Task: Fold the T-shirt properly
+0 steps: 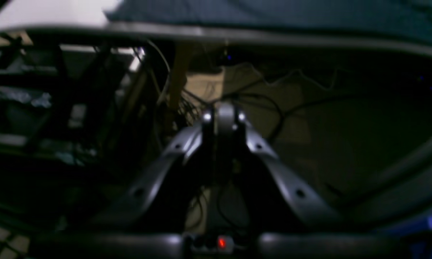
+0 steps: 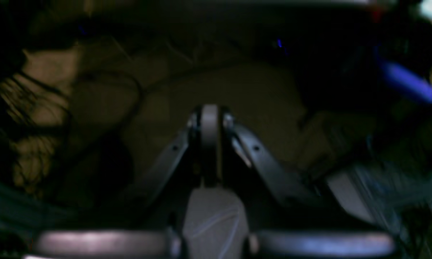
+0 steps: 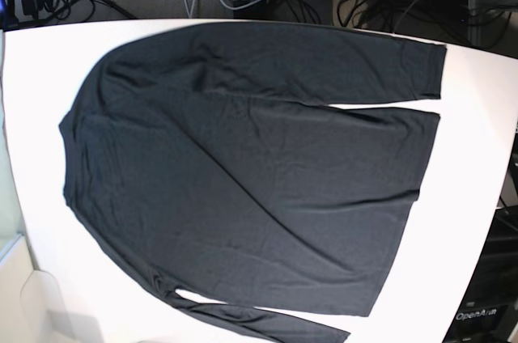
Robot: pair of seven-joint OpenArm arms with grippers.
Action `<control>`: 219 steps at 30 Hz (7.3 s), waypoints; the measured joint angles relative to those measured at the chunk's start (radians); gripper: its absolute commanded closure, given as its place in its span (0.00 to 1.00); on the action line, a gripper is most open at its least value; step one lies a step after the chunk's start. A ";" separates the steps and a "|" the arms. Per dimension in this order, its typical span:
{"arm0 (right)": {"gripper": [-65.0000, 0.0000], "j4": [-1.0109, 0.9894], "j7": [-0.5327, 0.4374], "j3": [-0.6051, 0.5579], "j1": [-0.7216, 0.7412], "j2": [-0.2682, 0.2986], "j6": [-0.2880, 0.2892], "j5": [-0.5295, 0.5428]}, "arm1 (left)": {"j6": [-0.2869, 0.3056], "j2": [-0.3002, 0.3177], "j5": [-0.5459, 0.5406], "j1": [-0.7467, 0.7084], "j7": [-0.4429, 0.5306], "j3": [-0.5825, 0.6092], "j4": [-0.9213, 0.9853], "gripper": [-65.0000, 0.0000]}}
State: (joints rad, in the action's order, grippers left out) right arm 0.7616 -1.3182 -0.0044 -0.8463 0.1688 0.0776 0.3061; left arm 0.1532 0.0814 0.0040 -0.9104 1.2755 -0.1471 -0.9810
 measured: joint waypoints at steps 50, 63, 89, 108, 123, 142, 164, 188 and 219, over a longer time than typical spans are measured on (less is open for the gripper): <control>0.65 0.980 1.004 0.020 -0.058 0.049 0.004 0.000 | 0.082 0.023 -0.378 -0.053 -1.013 -0.164 -0.761 0.48; 0.65 0.980 1.088 0.022 -0.013 0.064 0.004 0.000 | 0.224 0.002 -0.563 0.021 -1.234 -0.386 -0.767 0.48; 0.65 0.979 1.109 0.056 -0.002 0.062 0.004 0.000 | 0.401 -0.050 -0.417 0.314 -1.624 -0.651 -0.641 0.48; 0.65 0.980 1.109 0.062 -0.003 0.061 0.004 0.000 | 0.412 -0.047 -0.343 0.394 -1.625 -0.652 -0.541 0.48; 0.65 0.980 1.109 0.062 -0.002 0.061 0.004 0.000 | 0.417 -0.050 -0.315 0.415 -1.612 -0.649 -0.526 0.49; 0.65 0.980 1.109 0.062 -0.002 0.061 0.004 0.000 | 0.424 -0.077 -0.342 0.416 -1.562 -0.649 -0.484 0.49; 0.65 0.980 1.109 0.062 -0.002 0.061 0.004 0.000 | 0.425 -0.076 -0.348 0.417 -1.557 -0.603 -0.476 0.98; 0.65 0.984 1.109 0.062 -0.002 0.063 0.004 0.000 | 0.419 -0.187 -0.315 0.407 -1.633 -0.607 -0.721 0.98; 0.19 0.981 1.320 0.085 0.096 0.103 0.005 0.480 | 0.416 -0.186 -0.314 0.401 -1.632 -0.647 -0.787 0.98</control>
State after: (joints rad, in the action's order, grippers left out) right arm 1.7428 0.0017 0.0811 -0.7506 0.2718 0.0822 0.7860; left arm 0.5690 -0.1047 -0.3096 -0.5095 -0.3565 -0.7940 -1.7679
